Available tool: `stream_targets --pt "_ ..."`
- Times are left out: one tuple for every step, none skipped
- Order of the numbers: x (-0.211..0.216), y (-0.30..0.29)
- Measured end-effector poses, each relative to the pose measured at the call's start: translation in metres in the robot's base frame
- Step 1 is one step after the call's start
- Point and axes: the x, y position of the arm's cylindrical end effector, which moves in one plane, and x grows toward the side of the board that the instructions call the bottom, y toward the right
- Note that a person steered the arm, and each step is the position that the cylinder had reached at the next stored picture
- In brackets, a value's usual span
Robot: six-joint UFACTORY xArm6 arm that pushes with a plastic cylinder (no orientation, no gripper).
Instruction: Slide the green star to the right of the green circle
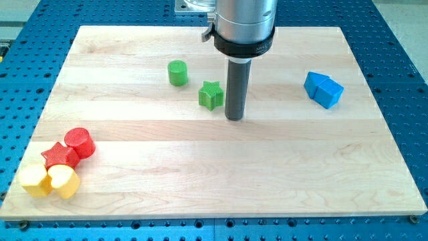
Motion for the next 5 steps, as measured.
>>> stream_targets --pt "0.010 -0.001" --pt "0.019 -0.003" --pt "0.030 -0.003" --pt "0.033 -0.047" --pt "0.001 -0.086"
